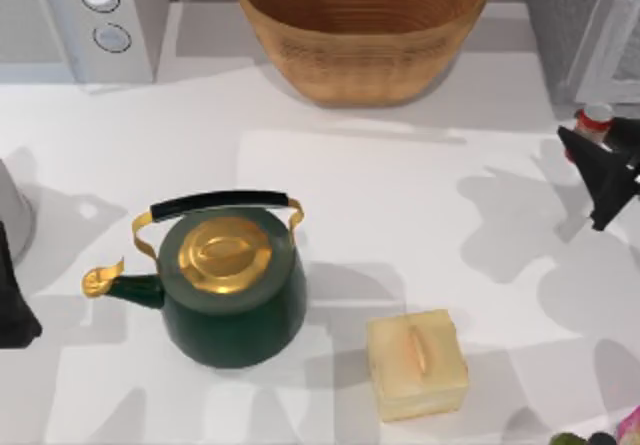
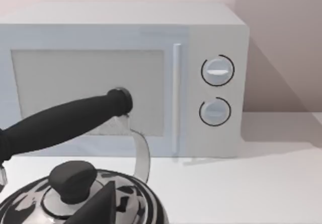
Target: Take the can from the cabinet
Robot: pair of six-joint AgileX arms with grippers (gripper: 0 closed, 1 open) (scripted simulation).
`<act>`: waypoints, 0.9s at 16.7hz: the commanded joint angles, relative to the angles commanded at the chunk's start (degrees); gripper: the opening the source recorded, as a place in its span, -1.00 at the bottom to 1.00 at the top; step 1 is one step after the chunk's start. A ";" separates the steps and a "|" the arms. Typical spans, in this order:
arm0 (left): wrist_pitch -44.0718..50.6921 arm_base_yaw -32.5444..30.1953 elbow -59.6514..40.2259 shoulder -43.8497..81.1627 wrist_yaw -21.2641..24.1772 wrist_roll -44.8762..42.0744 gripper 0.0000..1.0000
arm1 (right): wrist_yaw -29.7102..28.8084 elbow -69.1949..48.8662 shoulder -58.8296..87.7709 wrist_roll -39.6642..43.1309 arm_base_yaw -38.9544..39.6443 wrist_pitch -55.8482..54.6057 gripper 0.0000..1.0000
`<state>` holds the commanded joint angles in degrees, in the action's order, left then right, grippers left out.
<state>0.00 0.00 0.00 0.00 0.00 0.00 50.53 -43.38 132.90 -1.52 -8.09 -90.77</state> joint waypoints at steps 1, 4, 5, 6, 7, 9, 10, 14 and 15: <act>0.00 0.00 0.00 0.00 0.00 0.00 1.00 | 0.00 0.00 0.00 0.00 0.00 0.00 -1.00; 0.00 0.00 0.00 0.00 0.00 0.00 1.00 | -0.55 -0.67 0.45 0.01 0.81 0.32 -1.00; 0.00 0.00 0.00 0.00 0.00 0.00 1.00 | -1.15 -1.53 0.96 0.08 1.37 0.64 -1.00; 0.00 0.00 0.00 0.00 0.00 0.00 1.00 | -1.85 -2.49 1.52 0.11 1.98 1.06 -1.00; 0.00 0.00 0.00 0.00 0.00 0.00 1.00 | -2.51 -3.34 2.03 0.13 2.56 1.46 -1.00; 0.00 0.00 0.00 0.00 0.00 0.00 1.00 | -3.13 -4.16 2.47 0.14 3.10 1.84 -1.00; 0.00 0.00 0.00 0.00 0.00 0.00 1.00 | -3.13 -4.16 2.47 0.14 3.10 1.84 -1.00; 0.00 0.00 0.00 0.00 0.00 0.00 1.00 | -3.13 -4.16 2.47 0.14 3.10 1.84 -0.70; 0.00 0.00 0.00 0.00 0.00 0.00 1.00 | -3.13 -4.16 2.47 0.14 3.10 1.84 -0.55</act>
<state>0.00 0.00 0.00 0.00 0.00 0.00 47.40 -47.54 135.37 -1.38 -4.99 -88.93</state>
